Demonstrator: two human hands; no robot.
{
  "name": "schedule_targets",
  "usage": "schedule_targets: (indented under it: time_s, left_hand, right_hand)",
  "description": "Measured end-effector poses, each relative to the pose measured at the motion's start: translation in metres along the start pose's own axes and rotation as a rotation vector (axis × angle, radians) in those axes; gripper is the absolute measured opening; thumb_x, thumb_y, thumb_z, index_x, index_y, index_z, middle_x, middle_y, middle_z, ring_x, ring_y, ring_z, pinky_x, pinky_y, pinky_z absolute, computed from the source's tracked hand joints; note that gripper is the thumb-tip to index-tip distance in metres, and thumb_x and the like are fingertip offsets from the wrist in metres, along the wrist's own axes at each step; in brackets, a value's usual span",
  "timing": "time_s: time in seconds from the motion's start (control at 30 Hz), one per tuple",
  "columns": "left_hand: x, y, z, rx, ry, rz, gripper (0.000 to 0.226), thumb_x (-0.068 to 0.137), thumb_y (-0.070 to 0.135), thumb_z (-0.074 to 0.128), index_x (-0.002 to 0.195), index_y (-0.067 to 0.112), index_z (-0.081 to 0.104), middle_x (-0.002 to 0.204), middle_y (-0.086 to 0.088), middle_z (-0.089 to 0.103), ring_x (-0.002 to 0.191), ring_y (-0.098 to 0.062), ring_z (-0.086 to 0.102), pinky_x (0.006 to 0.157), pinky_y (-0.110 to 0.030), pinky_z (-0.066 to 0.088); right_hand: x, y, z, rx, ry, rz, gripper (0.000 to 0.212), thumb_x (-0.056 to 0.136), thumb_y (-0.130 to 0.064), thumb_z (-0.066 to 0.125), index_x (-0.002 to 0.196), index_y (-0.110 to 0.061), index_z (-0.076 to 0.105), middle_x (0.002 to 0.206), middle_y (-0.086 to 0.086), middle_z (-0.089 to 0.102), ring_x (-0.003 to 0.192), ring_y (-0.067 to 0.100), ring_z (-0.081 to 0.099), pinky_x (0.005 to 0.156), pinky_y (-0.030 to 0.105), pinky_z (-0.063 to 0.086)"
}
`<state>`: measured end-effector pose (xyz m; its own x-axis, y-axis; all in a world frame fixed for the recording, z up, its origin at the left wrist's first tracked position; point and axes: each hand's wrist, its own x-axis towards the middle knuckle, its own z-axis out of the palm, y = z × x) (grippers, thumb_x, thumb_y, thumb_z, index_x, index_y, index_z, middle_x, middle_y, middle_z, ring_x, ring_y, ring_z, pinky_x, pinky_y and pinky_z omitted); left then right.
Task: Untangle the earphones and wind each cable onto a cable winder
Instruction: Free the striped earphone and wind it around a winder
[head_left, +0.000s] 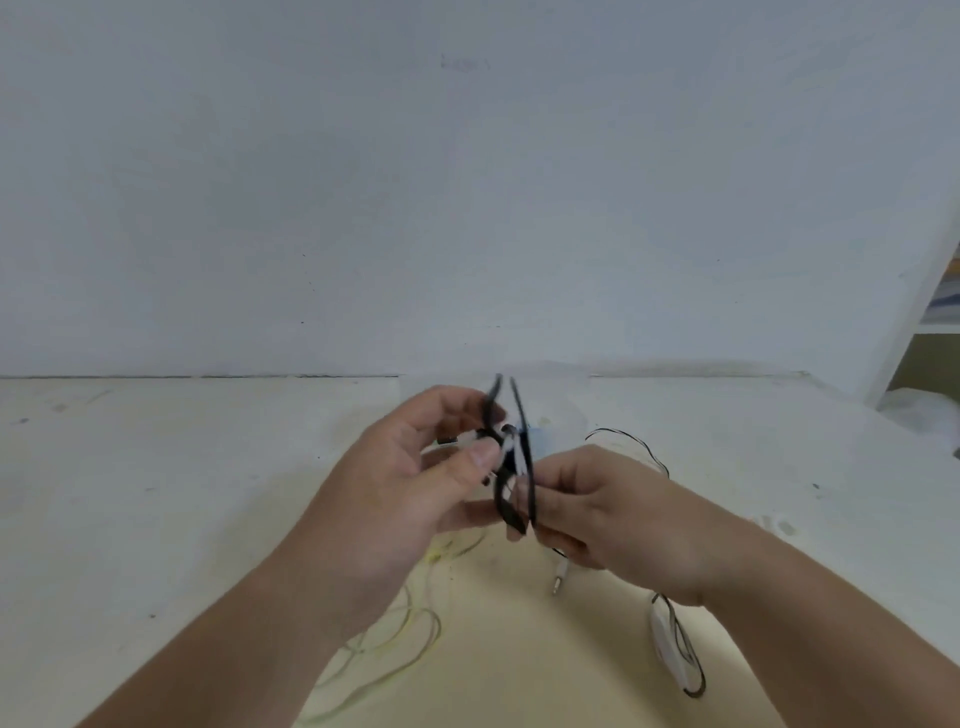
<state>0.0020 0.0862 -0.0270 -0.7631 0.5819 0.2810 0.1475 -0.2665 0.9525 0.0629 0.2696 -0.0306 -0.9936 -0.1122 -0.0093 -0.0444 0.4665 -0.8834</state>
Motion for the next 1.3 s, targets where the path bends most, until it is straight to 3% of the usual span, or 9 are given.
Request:
schedule_targets:
  time_s: [0.23,0.37,0.5,0.67,0.83,0.93,1.07,1.2,1.3]
  left_hand:
    - [0.007,0.0,-0.012,-0.095,0.221,-0.141,0.011,0.098,0.007,0.053,0.103,0.009,0.062,0.1,-0.018,0.074,0.083,-0.029,0.071,0.077,-0.045,0.06]
    - [0.004,-0.007,-0.006,0.133,0.204,-0.108,0.012,0.099,0.005,0.054,0.099,0.014,0.063,0.089,-0.008,0.073,0.078,-0.025,0.072,0.072,-0.042,0.061]
    - [0.0,-0.013,0.001,0.398,0.038,-0.073,0.022,0.096,0.006,0.061,0.091,0.026,0.067,0.094,-0.009,0.071,0.084,-0.034,0.071,0.078,-0.043,0.062]
    - [-0.003,-0.011,0.002,0.383,-0.09,-0.098,0.023,0.097,0.006,0.059,0.097,0.028,0.068,0.101,-0.005,0.07,0.09,-0.03,0.072,0.083,-0.049,0.061]
    - [-0.003,-0.007,0.003,0.274,-0.187,-0.071,0.014,0.094,0.013,0.063,0.102,0.022,0.068,0.101,-0.008,0.071,0.087,-0.028,0.071,0.075,-0.04,0.061]
    - [-0.004,-0.005,0.004,0.209,-0.203,-0.05,0.019,0.085,0.014,0.062,0.101,0.019,0.069,0.095,-0.004,0.071,0.084,-0.022,0.07,0.073,-0.037,0.059]
    - [-0.003,-0.004,0.002,0.07,-0.126,-0.009,0.023,0.084,0.015,0.063,0.106,0.014,0.069,0.112,-0.012,0.065,0.098,-0.03,0.071,0.077,-0.046,0.06]
    - [-0.001,0.001,0.001,-0.107,-0.055,-0.049,0.021,0.091,0.015,0.065,0.111,0.008,0.063,0.109,-0.024,0.067,0.095,-0.035,0.07,0.075,-0.043,0.059]
    - [0.002,0.003,-0.001,-0.169,0.033,-0.065,0.027,0.087,0.016,0.057,0.113,0.008,0.06,0.108,-0.024,0.07,0.094,-0.036,0.07,0.075,-0.044,0.06]
  right_hand:
    - [-0.008,-0.008,-0.001,0.024,-0.23,-0.067,0.03,0.101,-0.029,0.053,0.094,-0.007,0.072,0.059,-0.005,0.036,0.053,0.012,0.029,0.051,0.02,0.028]
    - [-0.009,-0.013,-0.002,0.113,-0.259,-0.122,0.027,0.096,-0.027,0.055,0.092,-0.007,0.073,0.058,-0.005,0.036,0.055,0.015,0.027,0.051,0.022,0.026]
    - [-0.011,-0.017,-0.011,0.161,-0.027,-0.181,0.024,0.089,-0.025,0.059,0.075,-0.01,0.072,0.052,-0.003,0.035,0.051,0.017,0.024,0.048,0.026,0.02]
    - [-0.013,-0.016,-0.023,0.022,0.292,-0.166,0.024,0.081,-0.032,0.064,0.072,-0.011,0.071,0.052,0.006,0.034,0.052,0.021,0.026,0.049,0.03,0.021]
    - [-0.012,-0.017,-0.022,-0.009,0.476,-0.164,0.027,0.088,-0.031,0.071,0.064,-0.02,0.069,0.049,-0.005,0.033,0.046,0.016,0.025,0.042,0.02,0.024]
    - [-0.011,-0.017,-0.019,-0.032,0.43,-0.093,0.03,0.09,-0.033,0.069,0.063,-0.02,0.066,0.052,-0.001,0.034,0.045,0.015,0.024,0.041,0.02,0.022]
    - [-0.007,-0.01,-0.014,-0.034,0.223,0.01,0.032,0.099,-0.032,0.057,0.071,-0.021,0.067,0.053,-0.007,0.035,0.046,0.012,0.025,0.045,0.024,0.022]
    - [-0.004,-0.006,-0.006,0.026,0.072,-0.044,0.034,0.104,-0.027,0.048,0.083,-0.001,0.058,0.056,-0.007,0.031,0.052,0.014,0.02,0.049,0.029,0.016]
    - [-0.005,-0.007,-0.002,0.092,0.008,-0.073,0.033,0.105,-0.023,0.045,0.08,-0.009,0.061,0.058,-0.004,0.029,0.053,0.015,0.019,0.047,0.025,0.018]
